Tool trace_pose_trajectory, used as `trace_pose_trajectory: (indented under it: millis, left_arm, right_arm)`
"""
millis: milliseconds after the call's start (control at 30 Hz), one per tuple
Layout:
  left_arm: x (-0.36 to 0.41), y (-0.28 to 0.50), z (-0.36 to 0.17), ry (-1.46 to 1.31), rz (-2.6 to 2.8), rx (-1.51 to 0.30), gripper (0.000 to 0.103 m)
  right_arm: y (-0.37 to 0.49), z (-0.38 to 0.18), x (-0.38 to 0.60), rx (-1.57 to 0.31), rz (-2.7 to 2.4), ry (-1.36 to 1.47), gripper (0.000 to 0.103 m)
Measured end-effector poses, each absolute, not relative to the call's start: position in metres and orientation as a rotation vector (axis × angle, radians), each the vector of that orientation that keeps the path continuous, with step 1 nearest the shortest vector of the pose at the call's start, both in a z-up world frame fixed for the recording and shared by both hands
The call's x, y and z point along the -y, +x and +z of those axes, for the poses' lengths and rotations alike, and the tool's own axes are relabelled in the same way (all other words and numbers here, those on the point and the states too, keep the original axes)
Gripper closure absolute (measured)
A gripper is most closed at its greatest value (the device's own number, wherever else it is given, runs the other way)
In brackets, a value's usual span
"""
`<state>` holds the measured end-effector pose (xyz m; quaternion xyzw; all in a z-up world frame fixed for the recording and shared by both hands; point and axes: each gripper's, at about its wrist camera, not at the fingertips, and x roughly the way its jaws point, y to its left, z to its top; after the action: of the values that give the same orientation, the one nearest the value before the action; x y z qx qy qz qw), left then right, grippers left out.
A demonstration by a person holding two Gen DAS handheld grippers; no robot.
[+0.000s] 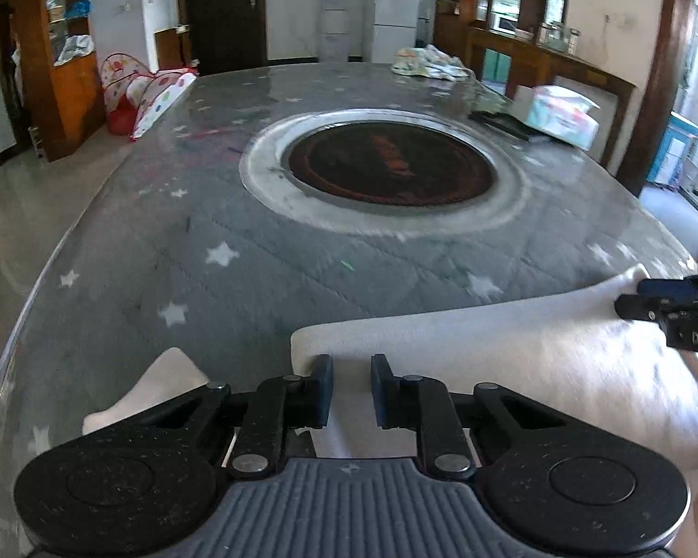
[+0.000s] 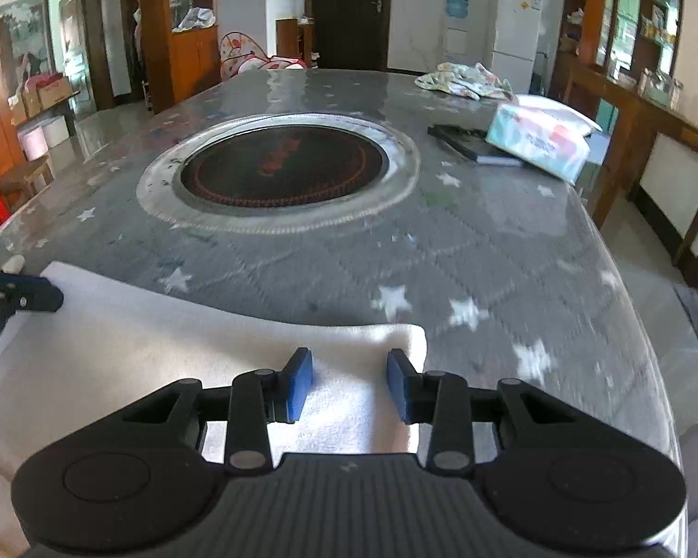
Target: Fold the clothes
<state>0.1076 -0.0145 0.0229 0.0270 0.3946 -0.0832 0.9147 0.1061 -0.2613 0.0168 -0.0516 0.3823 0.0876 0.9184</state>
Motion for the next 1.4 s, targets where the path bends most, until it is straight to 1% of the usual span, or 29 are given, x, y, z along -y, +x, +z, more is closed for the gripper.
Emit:
trace_pose_trajectory:
  millis: [167,333,500,633,700,733,833,1033,1133,1200,1267,1300,1367,1400]
  left_arm:
    - [0.014,0.125,0.024,0.058,-0.143,-0.813,0.083]
    - [0.021,0.085,0.036,0.075,-0.237,-0.792,0.082]
    - [0.03,0.043,0.05,0.093,-0.336,-0.768,0.079]
    - [0.037,0.007,0.061,0.109,-0.423,-0.745,0.07]
    - [0.043,-0.017,0.066,0.122,-0.48,-0.726,0.069]
    - [0.046,-0.027,0.066,0.128,-0.499,-0.722,0.067]
    - [0.052,-0.053,0.065,0.148,-0.535,-0.713,0.067]
    - [0.059,-0.074,0.052,0.184,-0.539,-0.725,0.067]
    - [0.061,-0.079,0.047,0.215,-0.524,-0.719,0.068]
    - [0.062,-0.082,0.044,0.235,-0.514,-0.714,0.071]
    - [0.064,-0.085,0.04,0.256,-0.504,-0.71,0.089]
    - [0.065,-0.086,0.039,0.266,-0.499,-0.708,0.093]
    - [0.062,-0.09,0.042,0.25,-0.498,-0.691,0.099]
    - [0.06,-0.093,0.046,0.244,-0.496,-0.674,0.1]
  right_arm:
    - [0.132,0.017,0.254,-0.782,0.185,-0.13,0.067]
    - [0.123,0.029,0.252,-0.768,0.215,-0.147,0.067]
    - [0.081,0.05,0.248,-0.727,0.292,-0.171,0.067]
    - [0.042,0.066,0.242,-0.688,0.363,-0.188,0.066]
    - [0.019,0.075,0.239,-0.667,0.404,-0.193,0.066]
    - [0.008,0.078,0.238,-0.661,0.423,-0.193,0.066]
    - [-0.023,0.082,0.234,-0.654,0.487,-0.2,0.066]
    - [-0.066,0.071,0.217,-0.698,0.582,-0.234,0.067]
    - [-0.073,0.06,0.211,-0.731,0.597,-0.233,0.067]
    - [-0.074,0.053,0.208,-0.752,0.599,-0.229,0.067]
    - [-0.075,0.048,0.206,-0.768,0.601,-0.226,0.068]
    - [-0.077,0.046,0.205,-0.772,0.602,-0.231,0.068]
    - [-0.081,0.042,0.203,-0.769,0.598,-0.25,0.077]
    - [-0.082,0.041,0.203,-0.772,0.593,-0.255,0.086]
